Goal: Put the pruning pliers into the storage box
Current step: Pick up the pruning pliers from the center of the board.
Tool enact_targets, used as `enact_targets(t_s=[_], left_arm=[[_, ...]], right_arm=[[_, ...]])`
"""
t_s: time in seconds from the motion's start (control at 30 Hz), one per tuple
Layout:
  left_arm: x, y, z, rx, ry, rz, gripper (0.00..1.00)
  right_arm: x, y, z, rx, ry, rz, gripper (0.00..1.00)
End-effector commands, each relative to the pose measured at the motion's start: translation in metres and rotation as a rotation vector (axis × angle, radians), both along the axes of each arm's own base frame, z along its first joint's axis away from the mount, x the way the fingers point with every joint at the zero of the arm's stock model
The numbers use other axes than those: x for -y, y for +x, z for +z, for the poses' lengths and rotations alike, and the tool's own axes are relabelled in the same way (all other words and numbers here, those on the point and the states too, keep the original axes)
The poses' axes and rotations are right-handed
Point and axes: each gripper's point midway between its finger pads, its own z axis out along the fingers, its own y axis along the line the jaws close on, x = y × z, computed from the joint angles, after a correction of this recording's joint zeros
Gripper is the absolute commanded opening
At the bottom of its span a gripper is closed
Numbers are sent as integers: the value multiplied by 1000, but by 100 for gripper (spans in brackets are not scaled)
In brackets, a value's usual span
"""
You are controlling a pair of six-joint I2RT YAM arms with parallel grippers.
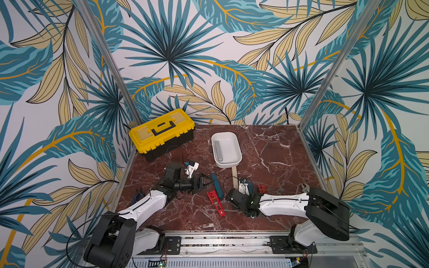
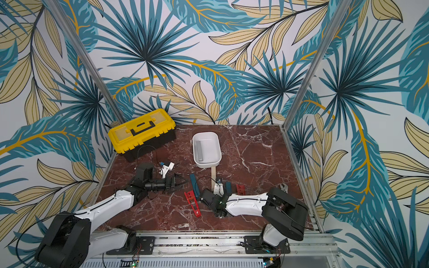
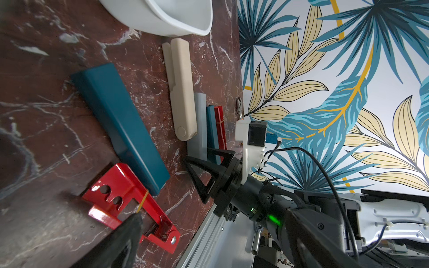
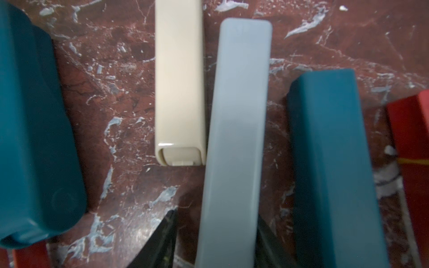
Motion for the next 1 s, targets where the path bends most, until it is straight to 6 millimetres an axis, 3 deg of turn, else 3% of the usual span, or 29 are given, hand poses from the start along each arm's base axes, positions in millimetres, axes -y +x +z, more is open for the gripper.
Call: enact_targets(t_s=[0.0, 0.23, 0.43, 0.67, 0.97], left_arm=[[3, 1, 5, 37, -12, -17, 100], [4, 1, 3, 30, -15, -21, 100], [4, 1, 4, 31, -20, -22, 100], [5, 1, 4, 36, -28, -26, 100], [6, 1, 9, 49, -38, -36, 100]], right_arm=[[3, 0, -6, -14, -12, -14, 49], [9, -4, -11, -27, -15, -24, 38], [8, -4, -11, -32, -11, -20, 16], [8, -7, -13, -46, -2, -25, 1], [16, -8, 2, -35, -10, -43, 0]])
